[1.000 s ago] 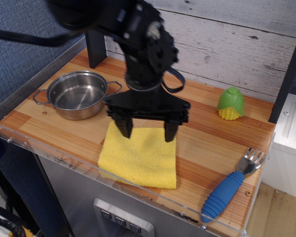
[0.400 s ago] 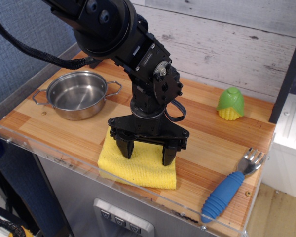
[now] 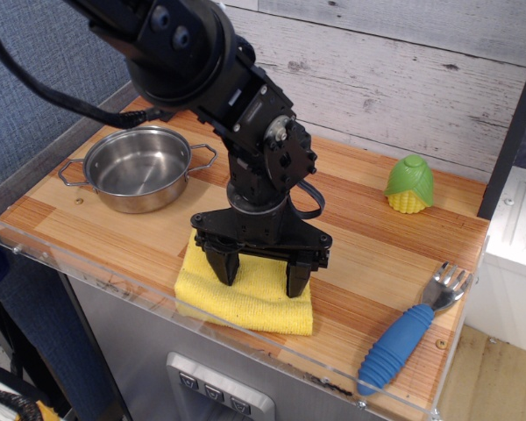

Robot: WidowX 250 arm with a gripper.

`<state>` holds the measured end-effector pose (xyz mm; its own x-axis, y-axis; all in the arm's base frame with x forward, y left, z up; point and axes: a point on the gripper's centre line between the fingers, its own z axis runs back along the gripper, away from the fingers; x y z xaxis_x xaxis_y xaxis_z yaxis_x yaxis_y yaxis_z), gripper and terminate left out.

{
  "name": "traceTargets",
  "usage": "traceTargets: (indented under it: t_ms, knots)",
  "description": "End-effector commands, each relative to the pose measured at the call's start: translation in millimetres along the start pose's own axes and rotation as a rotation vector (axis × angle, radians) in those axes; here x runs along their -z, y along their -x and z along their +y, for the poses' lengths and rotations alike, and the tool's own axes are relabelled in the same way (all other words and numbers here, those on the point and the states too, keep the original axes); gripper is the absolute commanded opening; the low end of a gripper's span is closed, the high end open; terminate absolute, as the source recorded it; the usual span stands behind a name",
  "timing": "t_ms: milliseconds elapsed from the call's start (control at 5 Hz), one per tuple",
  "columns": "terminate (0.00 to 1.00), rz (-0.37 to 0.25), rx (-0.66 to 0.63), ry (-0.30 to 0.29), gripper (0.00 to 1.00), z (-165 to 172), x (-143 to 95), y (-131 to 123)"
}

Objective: Move the yellow cloth to lean on the green and yellow vegetable

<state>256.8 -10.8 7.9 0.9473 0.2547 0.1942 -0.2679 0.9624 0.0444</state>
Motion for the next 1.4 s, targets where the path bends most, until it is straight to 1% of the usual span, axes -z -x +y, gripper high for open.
traceTargets:
  t_ms: [0,200,400,600,800,1200]
  knots:
    - [0.00,0.023,-0.053,0.018,1.00,-0.1,12.9,-22.3]
    - [0.00,0.004,-0.097,0.046,1.00,-5.3,15.3,-52.6]
    - [0.00,-0.017,-0.126,0.054,1.00,-5.4,18.8,-79.5]
    - [0.00,-0.028,-0.152,0.058,1.00,-3.0,27.4,-101.5]
    - [0.00,-0.038,-0.166,0.055,1.00,0.3,31.7,-116.9]
    - [0.00,-0.036,-0.167,0.046,1.00,9.0,29.1,-122.4]
